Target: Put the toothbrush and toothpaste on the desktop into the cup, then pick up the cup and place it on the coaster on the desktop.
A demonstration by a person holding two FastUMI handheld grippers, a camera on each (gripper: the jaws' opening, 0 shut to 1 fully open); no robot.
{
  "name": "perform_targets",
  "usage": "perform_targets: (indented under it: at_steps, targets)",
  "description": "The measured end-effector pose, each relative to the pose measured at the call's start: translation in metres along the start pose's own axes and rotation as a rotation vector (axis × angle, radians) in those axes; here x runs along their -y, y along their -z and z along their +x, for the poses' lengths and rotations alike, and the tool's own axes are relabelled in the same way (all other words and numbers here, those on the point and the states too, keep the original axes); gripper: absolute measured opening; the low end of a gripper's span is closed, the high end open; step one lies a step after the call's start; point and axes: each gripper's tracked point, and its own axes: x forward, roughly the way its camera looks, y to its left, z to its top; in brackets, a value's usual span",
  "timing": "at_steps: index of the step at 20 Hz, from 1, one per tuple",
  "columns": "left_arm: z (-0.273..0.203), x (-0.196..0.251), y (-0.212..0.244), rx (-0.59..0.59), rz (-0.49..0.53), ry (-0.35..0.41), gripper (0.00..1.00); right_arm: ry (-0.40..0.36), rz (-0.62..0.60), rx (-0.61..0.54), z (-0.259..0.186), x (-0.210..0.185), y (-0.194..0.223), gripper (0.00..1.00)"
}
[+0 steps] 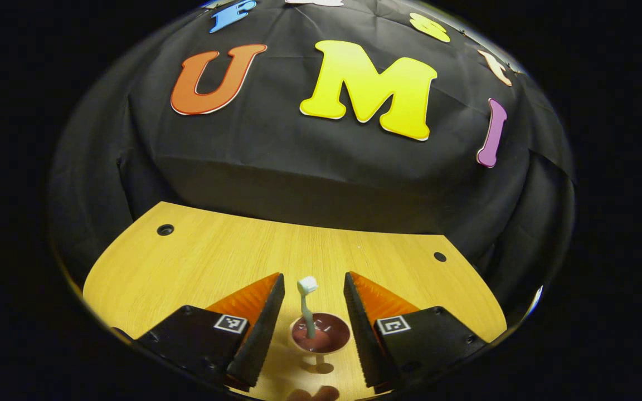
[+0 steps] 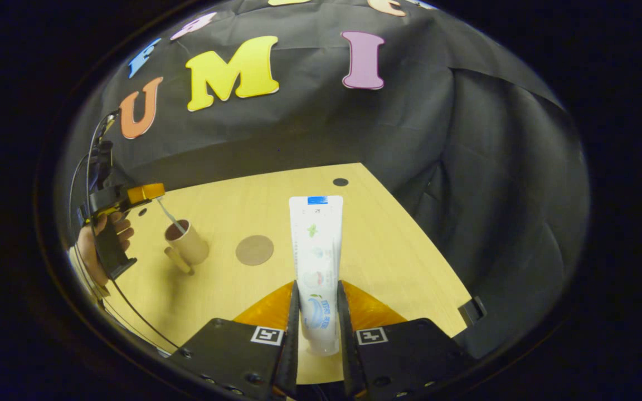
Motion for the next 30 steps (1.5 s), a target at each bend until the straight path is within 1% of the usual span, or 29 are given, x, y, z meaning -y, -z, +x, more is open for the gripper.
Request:
perform_targets:
  at_steps: [1, 2, 3, 4, 5, 6, 7, 9, 10, 11, 12, 13, 16, 17, 19, 20, 22, 23, 27, 30]
  targets:
    - [-0.006, -0.002, 0.000, 0.006, 0.002, -0.005, 0.74, -0.010, -0.006, 0.006, 0.001, -0.003, -0.004, 0.33]
    - [-0.012, -0.003, -0.003, 0.013, 0.003, -0.005, 0.80, -0.023, -0.013, 0.012, 0.004, -0.009, -0.008, 0.35]
    - [-0.019, -0.004, -0.006, 0.022, 0.009, -0.005, 0.80, -0.037, -0.023, 0.019, 0.006, -0.015, -0.013, 0.32]
    - [-0.027, -0.010, -0.010, 0.036, 0.024, -0.026, 0.80, -0.045, -0.036, 0.020, 0.009, -0.021, -0.016, 0.35]
    - [-0.035, -0.016, -0.015, 0.055, 0.033, -0.036, 0.81, -0.062, -0.054, 0.024, 0.013, -0.030, -0.019, 0.32]
    - [-0.044, -0.019, -0.020, 0.073, 0.041, -0.042, 0.84, -0.092, -0.073, 0.032, 0.016, -0.043, -0.025, 0.33]
    - [-0.055, -0.025, -0.025, 0.090, 0.055, -0.061, 0.85, -0.118, -0.089, 0.039, 0.019, -0.055, -0.030, 0.33]
    - [-0.075, -0.036, -0.033, 0.124, 0.068, -0.091, 0.86, -0.182, -0.112, 0.041, 0.028, -0.085, -0.039, 0.33]
    - [-0.085, -0.041, -0.036, 0.137, 0.069, -0.101, 0.86, -0.216, -0.122, 0.037, 0.032, -0.102, -0.044, 0.35]
    - [-0.093, -0.046, -0.039, 0.143, 0.076, -0.120, 0.90, -0.247, -0.135, 0.037, 0.036, -0.119, -0.048, 0.35]
    - [-0.106, -0.055, -0.042, 0.158, 0.089, -0.154, 0.99, -0.272, -0.154, 0.045, 0.040, -0.135, -0.053, 0.35]
    - [-0.117, -0.062, -0.047, 0.172, 0.096, -0.176, 0.99, -0.303, -0.171, 0.057, 0.043, -0.153, -0.061, 0.33]
    - [-0.147, -0.080, -0.054, 0.195, 0.092, -0.230, 0.99, -0.396, -0.201, 0.069, 0.056, -0.207, -0.075, 0.33]
    - [-0.156, -0.084, -0.056, 0.198, 0.083, -0.238, 0.99, -0.421, -0.210, 0.069, 0.060, -0.223, -0.079, 0.33]
    - [-0.171, -0.089, -0.059, 0.206, 0.066, -0.259, 0.99, -0.443, -0.252, 0.096, 0.069, -0.249, -0.090, 0.33]
    - [-0.177, -0.089, -0.060, 0.209, 0.059, -0.263, 0.99, -0.451, -0.272, 0.112, 0.075, -0.260, -0.093, 0.34]
    - [-0.188, -0.094, -0.055, 0.197, 0.060, -0.284, 0.99, -0.483, -0.284, 0.127, 0.085, -0.283, -0.097, 0.35]
    - [-0.192, -0.096, -0.055, 0.196, 0.053, -0.293, 0.99, -0.497, -0.287, 0.125, 0.091, -0.293, -0.098, 0.33]
    - [-0.206, -0.099, -0.041, 0.163, 0.009, -0.332, 0.99, -0.530, -0.290, 0.109, 0.120, -0.322, -0.094, 0.33]
    - [-0.214, -0.099, -0.033, 0.151, -0.018, -0.362, 0.99, -0.551, -0.298, 0.092, 0.137, -0.337, -0.088, 0.33]
